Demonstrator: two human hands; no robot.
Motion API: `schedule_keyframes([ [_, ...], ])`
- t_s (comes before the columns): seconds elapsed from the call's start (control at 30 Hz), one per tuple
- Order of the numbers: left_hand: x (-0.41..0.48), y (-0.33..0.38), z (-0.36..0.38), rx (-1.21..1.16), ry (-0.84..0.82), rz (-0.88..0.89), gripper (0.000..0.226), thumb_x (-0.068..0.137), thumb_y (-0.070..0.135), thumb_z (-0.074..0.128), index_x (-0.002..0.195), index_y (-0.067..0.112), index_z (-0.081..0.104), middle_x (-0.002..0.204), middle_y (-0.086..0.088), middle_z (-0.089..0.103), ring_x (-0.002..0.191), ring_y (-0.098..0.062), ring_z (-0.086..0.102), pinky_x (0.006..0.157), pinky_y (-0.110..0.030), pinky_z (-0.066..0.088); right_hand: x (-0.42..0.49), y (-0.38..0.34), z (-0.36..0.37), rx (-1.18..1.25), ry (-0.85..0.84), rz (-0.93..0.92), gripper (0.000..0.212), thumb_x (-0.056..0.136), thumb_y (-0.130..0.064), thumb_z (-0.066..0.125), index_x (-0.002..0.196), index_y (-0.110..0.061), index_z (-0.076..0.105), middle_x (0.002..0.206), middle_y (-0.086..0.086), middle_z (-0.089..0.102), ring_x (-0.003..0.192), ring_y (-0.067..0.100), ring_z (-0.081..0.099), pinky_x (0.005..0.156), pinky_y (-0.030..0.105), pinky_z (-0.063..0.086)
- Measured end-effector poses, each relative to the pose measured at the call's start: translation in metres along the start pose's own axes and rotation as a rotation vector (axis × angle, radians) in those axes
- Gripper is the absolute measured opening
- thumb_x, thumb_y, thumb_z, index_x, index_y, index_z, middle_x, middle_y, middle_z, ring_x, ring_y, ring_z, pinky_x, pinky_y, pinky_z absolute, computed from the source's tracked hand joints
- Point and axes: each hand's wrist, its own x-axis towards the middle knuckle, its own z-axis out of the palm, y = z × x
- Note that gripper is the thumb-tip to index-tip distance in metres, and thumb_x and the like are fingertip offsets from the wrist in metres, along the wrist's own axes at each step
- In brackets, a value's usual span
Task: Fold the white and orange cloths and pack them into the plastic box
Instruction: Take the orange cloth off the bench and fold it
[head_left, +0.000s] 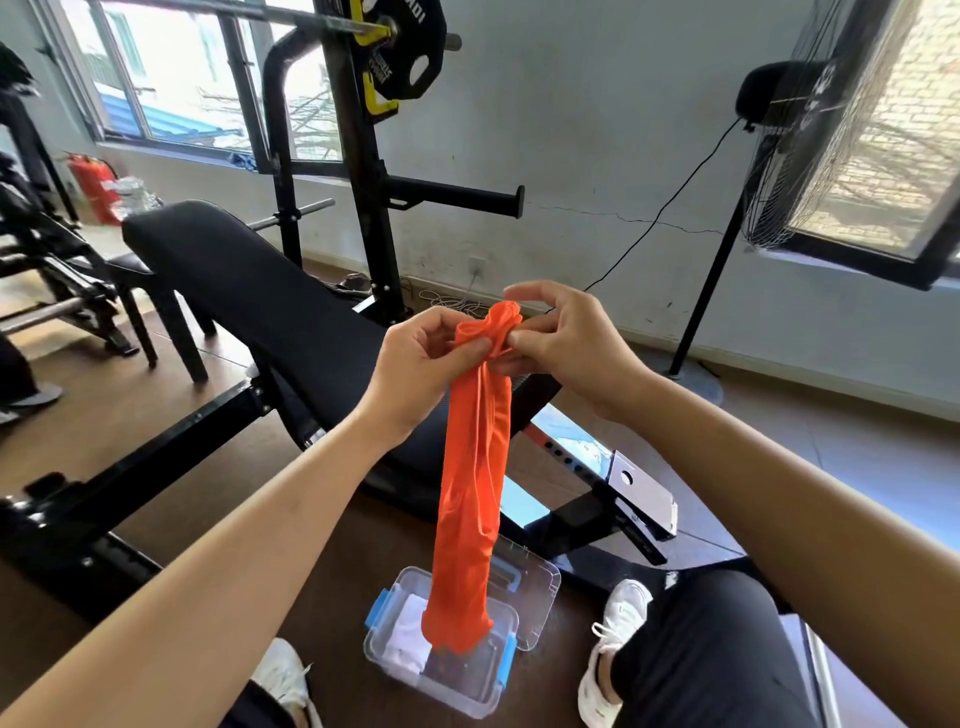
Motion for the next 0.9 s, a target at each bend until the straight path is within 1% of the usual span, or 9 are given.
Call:
schedule_keyframes([
  [0.1,-0.002,0.002,0.0,0.052,0.025,0.021,0.036,0.068,0.004,0.091,0.097,0.009,0.07,0.092,-0.008,0.078,0.084,-0.02,0.076,0.074,-0.028,0.06,-0.002,-0.003,0.002,-0.018,-0.048,-0.001,0.05,0.093,0.012,0.049,0.14,-0.004,0.044,0.081,0.02,0.074,0.075,0.023,0.077,0.072,0.028,0.062],
  [0.23,0.002,-0.002,-0.002,0.045,0.081,0.013,0.02,0.078,0.004,0.085,0.093,0.01,0.074,0.087,-0.007,0.078,0.081,-0.02,0.075,0.076,-0.032,0.061,-0.005,0.0,-0.001,0.009,-0.102,0.022,0.052,0.099,0.006,0.046,0.147,-0.009,0.037,0.1,0.025,0.074,0.087,0.032,0.076,0.077,0.033,0.063],
  [0.33,0.003,-0.004,-0.005,0.026,0.098,-0.033,0.013,0.084,0.0,0.078,0.092,0.009,0.073,0.081,-0.001,0.077,0.077,-0.015,0.074,0.073,-0.027,0.06,-0.009,0.008,-0.006,-0.035,-0.066,-0.011,0.052,0.097,-0.003,0.061,0.145,-0.011,0.042,0.094,0.014,0.076,0.081,0.024,0.077,0.074,0.031,0.062],
  [0.4,0.003,-0.004,-0.005,0.001,0.095,-0.06,0.012,0.086,0.0,0.076,0.093,0.009,0.072,0.079,0.001,0.077,0.076,-0.013,0.074,0.073,-0.025,0.059,-0.007,0.018,-0.011,-0.207,0.059,-0.059,0.056,0.089,-0.021,0.076,0.139,-0.016,0.052,0.085,0.001,0.074,0.074,0.016,0.072,0.075,0.032,0.062],
  [0.47,0.005,-0.002,-0.005,-0.024,0.068,-0.08,0.011,0.088,0.0,0.074,0.093,0.01,0.071,0.077,0.003,0.076,0.074,-0.01,0.072,0.072,-0.023,0.058,-0.006,0.024,-0.013,-0.266,0.088,-0.04,0.054,0.083,-0.033,0.081,0.131,-0.021,0.061,0.092,-0.001,0.07,0.079,0.014,0.068,0.078,0.03,0.059],
  [0.57,0.006,0.002,-0.005,-0.055,-0.015,-0.106,0.013,0.089,0.0,0.071,0.093,0.012,0.07,0.078,0.005,0.076,0.074,-0.01,0.071,0.073,-0.024,0.057,-0.004,0.027,-0.006,-0.007,-0.072,-0.018,0.026,0.088,-0.019,0.077,0.113,-0.014,0.073,0.104,0.009,0.076,0.09,0.02,0.074,0.085,0.033,0.06],
  [0.7,0.001,0.002,-0.005,-0.111,0.011,-0.093,0.012,0.089,0.003,0.073,0.099,0.008,0.069,0.084,0.002,0.076,0.079,-0.011,0.071,0.074,-0.023,0.056,0.003,0.03,0.006,0.085,0.001,-0.099,0.009,0.088,-0.006,0.074,0.097,-0.005,0.076,0.093,0.014,0.075,0.086,0.02,0.07,0.084,0.038,0.059],
  [0.8,-0.018,-0.013,-0.01,-0.128,0.003,-0.12,0.043,0.081,0.013,0.082,0.12,0.009,0.064,0.103,-0.009,0.074,0.095,-0.022,0.071,0.084,-0.031,0.058,0.005,0.027,0.01,0.076,0.043,-0.097,0.007,0.09,-0.005,0.073,0.093,0.001,0.073,0.086,0.011,0.072,0.077,0.017,0.066,0.073,0.03,0.058],
  [0.9,-0.054,-0.055,-0.009,0.037,-0.079,-0.211,0.084,0.065,0.022,0.094,0.138,0.023,0.053,0.113,-0.007,0.074,0.105,-0.024,0.073,0.094,-0.037,0.057,0.007,0.021,0.007,0.149,0.038,-0.054,0.002,0.09,-0.008,0.072,0.091,-0.007,0.073,0.08,0.003,0.074,0.068,0.011,0.068,0.066,0.025,0.057],
])
